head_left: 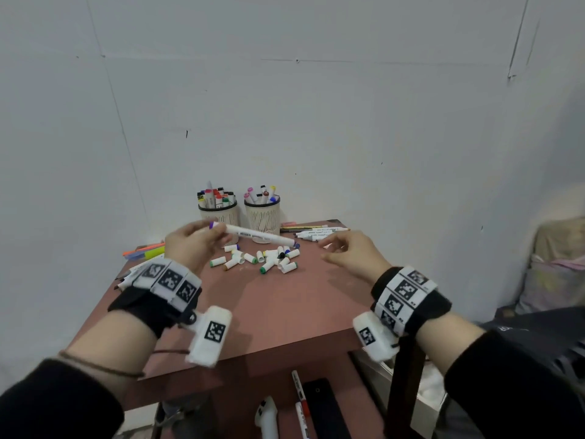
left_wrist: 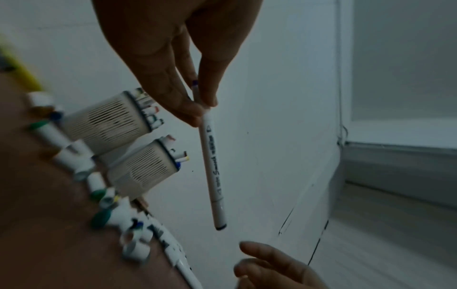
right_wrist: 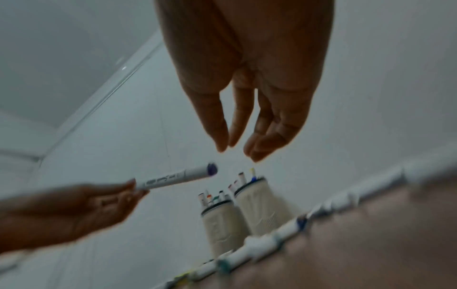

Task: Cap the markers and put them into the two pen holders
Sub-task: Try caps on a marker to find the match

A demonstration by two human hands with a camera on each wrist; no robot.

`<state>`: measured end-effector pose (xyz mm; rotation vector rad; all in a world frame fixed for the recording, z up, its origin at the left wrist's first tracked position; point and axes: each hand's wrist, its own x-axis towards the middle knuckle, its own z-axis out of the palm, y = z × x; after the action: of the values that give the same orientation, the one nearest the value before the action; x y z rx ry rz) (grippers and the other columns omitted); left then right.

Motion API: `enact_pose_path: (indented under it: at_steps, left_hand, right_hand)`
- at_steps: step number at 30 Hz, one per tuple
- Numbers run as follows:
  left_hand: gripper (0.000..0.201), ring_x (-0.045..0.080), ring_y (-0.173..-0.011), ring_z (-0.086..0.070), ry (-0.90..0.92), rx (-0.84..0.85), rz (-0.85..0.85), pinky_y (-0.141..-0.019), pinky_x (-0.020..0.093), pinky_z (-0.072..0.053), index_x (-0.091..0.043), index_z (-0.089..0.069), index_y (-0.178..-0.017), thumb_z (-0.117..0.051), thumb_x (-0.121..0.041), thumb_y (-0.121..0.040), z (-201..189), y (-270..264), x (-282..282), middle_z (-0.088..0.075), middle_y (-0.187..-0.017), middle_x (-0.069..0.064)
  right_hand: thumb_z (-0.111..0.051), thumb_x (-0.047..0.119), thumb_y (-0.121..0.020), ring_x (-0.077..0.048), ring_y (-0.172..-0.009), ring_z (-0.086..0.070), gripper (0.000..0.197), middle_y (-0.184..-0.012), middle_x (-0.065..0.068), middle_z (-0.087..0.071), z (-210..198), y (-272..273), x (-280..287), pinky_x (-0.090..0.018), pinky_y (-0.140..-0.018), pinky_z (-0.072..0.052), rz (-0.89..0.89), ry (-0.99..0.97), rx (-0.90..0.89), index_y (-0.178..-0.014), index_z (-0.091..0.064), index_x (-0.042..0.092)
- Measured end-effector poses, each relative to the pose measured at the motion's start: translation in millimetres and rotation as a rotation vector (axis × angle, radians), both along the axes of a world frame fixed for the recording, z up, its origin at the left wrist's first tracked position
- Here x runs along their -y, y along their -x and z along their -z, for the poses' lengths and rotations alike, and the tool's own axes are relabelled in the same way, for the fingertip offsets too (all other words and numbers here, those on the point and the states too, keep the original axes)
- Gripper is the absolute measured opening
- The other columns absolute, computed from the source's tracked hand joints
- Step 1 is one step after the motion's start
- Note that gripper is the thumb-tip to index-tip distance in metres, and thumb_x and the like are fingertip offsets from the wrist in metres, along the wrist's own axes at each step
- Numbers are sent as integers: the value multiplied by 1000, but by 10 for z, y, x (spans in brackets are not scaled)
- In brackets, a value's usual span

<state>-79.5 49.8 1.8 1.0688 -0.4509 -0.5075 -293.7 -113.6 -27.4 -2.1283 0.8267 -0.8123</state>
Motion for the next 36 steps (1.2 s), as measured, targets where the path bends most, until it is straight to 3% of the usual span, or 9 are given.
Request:
enact_pose_path:
  at_steps: [4, 9, 13, 18, 22, 25, 28, 31, 36]
  left_hand:
    - [11, 27, -84, -69, -18, 92, -75, -72, 27, -59, 3, -61, -92, -65, 7, -82, -326, -82, 216, -65, -92, 21]
    - [16, 22, -75, -72, -125, 282, -195, -76, 29, -58, -9, -68, -90, -73, 0, -78, -606, -332, 577, -69, -82, 16]
    - [17, 14, -66, -71, -219, 416, -273, -73, 29, -58, -19, -70, -86, -76, -8, -74, -720, -485, 767, -71, -77, 12]
    - [19, 19, -79, -72, -295, 531, -318, -56, 23, -51, -22, -70, -92, -73, -14, -75, -749, -561, 925, -72, -81, 8]
    - [19, 19, -79, -72, -317, 560, -342, -74, 32, -58, -23, -69, -91, -73, -15, -74, -706, -617, 1086, -72, -79, 7]
    - [18, 17, -77, -72, -316, 593, -360, -75, 34, -58, -23, -69, -90, -72, -15, -74, -690, -668, 1206, -72, -78, 6]
    - [19, 17, -78, -71, -324, 642, -371, -74, 34, -58, -22, -70, -92, -71, -13, -75, -703, -719, 1312, -72, -77, 6]
    - [21, 19, -79, -70, -350, 724, -381, -77, 31, -56, -17, -71, -98, -67, -11, -77, -716, -763, 1397, -72, -79, 10]
    - [24, 20, -74, -64, -427, 868, -366, -68, 27, -50, -13, -71, -104, -65, -9, -81, -701, -840, 1562, -71, -81, 12]
  right_hand:
    - [-64, 8, -80, -12, -77, -56, 16, -83, 1, -62, -226, 145, 293, -20, -68, -39, 71, 275, -264, -93, -70, 16]
    - [-63, 4, -80, -18, -91, -59, 23, -86, 2, -57, -303, 280, 687, -21, -70, -43, 127, 311, -637, -98, -71, 17]
    - [-70, 5, -79, -11, -59, -58, 24, -80, -2, -63, -277, 317, 810, -18, -56, -48, 86, 178, -842, -101, -71, 11]
    - [-74, 8, -76, -10, -55, -55, 35, -65, 0, -59, -252, 255, 878, -30, -78, -54, 56, 94, -992, -109, -66, 1]
    - [-71, 9, -77, -10, -56, -52, 40, -72, 0, -57, -241, 178, 901, -22, -62, -48, 40, 122, -1063, -115, -61, 4]
    - [-73, 7, -75, -9, -56, -54, 44, -81, 0, -59, -225, 145, 970, -21, -61, -48, 21, 79, -1058, -116, -60, 7]
    - [-73, 6, -75, -9, -56, -59, 42, -73, 3, -59, -263, 133, 1043, -19, -62, -51, 8, 17, -936, -114, -61, 10]
    - [-71, 5, -76, -9, -57, -61, 36, -71, 1, -62, -340, 105, 1078, -16, -55, -50, -24, -39, -767, -111, -64, 10]
    - [-70, -2, -75, -14, -58, -60, 25, -76, -10, -65, -451, 27, 915, -22, -58, -53, -113, -196, -362, -96, -66, 12]
